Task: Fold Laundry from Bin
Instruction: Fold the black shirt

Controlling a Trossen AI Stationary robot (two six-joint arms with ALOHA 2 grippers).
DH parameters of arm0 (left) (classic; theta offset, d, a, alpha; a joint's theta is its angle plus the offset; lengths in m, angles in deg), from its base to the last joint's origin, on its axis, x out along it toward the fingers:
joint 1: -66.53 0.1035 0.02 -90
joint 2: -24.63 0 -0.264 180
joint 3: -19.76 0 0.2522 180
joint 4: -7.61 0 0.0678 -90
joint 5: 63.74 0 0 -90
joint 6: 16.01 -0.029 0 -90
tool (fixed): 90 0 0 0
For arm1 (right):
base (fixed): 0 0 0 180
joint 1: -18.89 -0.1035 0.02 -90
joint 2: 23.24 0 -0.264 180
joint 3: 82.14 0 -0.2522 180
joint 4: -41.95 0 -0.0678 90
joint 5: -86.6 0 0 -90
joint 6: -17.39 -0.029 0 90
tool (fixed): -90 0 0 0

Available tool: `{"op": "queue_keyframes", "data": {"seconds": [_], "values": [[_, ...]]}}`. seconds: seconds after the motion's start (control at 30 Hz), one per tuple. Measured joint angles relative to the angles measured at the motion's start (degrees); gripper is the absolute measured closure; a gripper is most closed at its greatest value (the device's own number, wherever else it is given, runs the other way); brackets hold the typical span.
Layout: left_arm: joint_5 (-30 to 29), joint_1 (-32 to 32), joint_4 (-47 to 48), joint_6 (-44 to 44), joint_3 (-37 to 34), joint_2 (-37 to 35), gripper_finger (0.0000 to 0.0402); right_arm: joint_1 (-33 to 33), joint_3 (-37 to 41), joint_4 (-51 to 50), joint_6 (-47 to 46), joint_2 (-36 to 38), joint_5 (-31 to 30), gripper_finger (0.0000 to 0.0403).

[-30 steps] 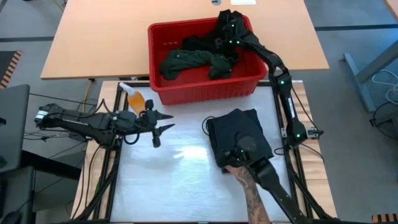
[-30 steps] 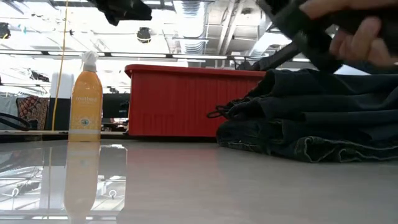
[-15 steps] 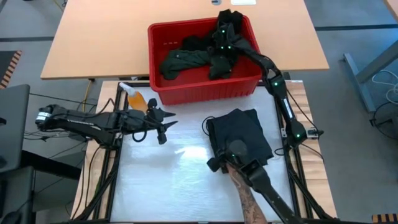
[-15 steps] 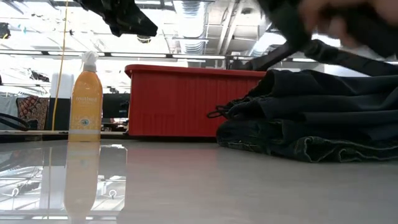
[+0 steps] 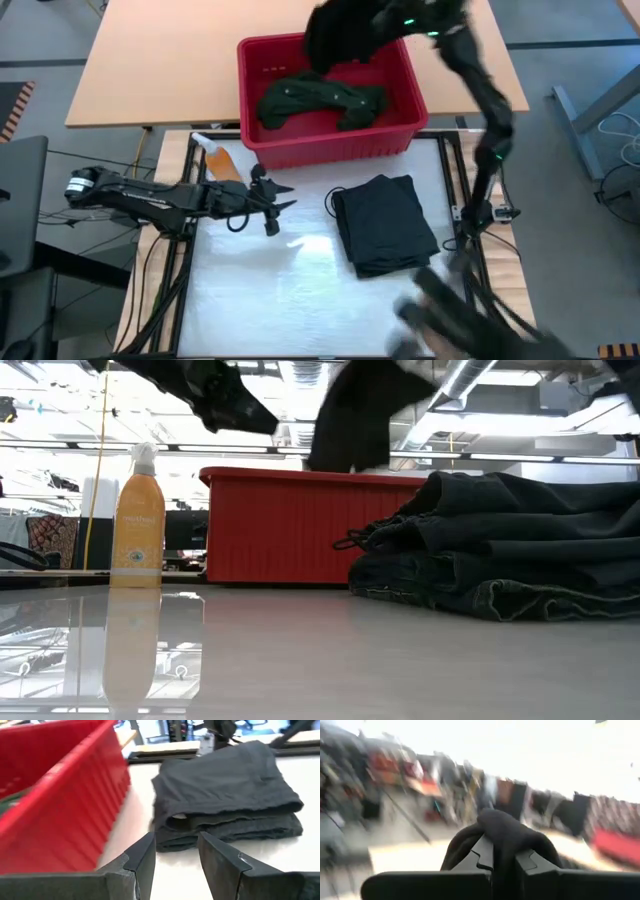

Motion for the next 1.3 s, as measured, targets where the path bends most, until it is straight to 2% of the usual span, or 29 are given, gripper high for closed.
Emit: {"op": "queue_keyframes", "data": {"seconds": [0.17,0.27,0.37,0.47,0.53,0.63,0.77,0.87,0.97,1.13,1.23,1.3], "values": [[5.0,0.0,-8.5,-0.2,0.0,7.8,0.0262,-3.9,0.0,1.9,-9.6,12.2,7.4,0.0365],[7.1,0.0,-13.2,2.4,0.0,11.9,0.0262,-6.3,0.0,-0.8,-13.3,17.9,11.7,0.0365],[9.9,-0.7,-13.7,7.9,0.0,14.0,0.0262,-9.9,0.0,-9.2,-14.4,22.9,14.7,0.0365],[12.5,-3.0,-12.8,12.9,0.0,13.9,0.0262,-13.9,0.0,-23.4,-12.9,26.7,15.1,0.0365],[12.8,-5.5,-11.5,15.2,0.0,13.2,0.0262,-16.7,0.0,-34.5,-9.8,28.9,14.0,0.0365],[10.8,-10.1,-10.5,16.5,0.0,11.8,0.0262,-22.4,1.1,-47.0,-7.1,31.2,7.9,0.0365],[3.3,-16.9,-8.8,17.6,0.0,11.2,0.0262,-32.9,6.9,-53.0,-10.9,33.8,-1.2,0.0364],[-3.0,-21.1,-7.5,19.2,0.0,11.2,0.0262,-41.0,15.2,-51.0,-15.0,36.1,-9.8,0.0364],[-6.3,-24.7,-5.4,21.3,0.0,11.2,0.0262,-47.8,26.3,-42.5,-18.6,38.6,-17.0,0.0364],[-8.1,-29.2,-3.9,23.3,0.0,11.2,0.0262,-57.6,43.3,-21.2,-21.0,39.7,-18.1,0.0363],[-8.3,-30.9,-3.2,24.0,0.0,11.2,0.0262,-63.4,48.3,-8.2,-20.9,38.5,-19.5,0.0363],[-8.8,-31.9,-3.2,24.0,0.0,11.2,0.0262,-67.4,50.3,-3.3,-19.6,37.4,-22.5,0.0363]]}}
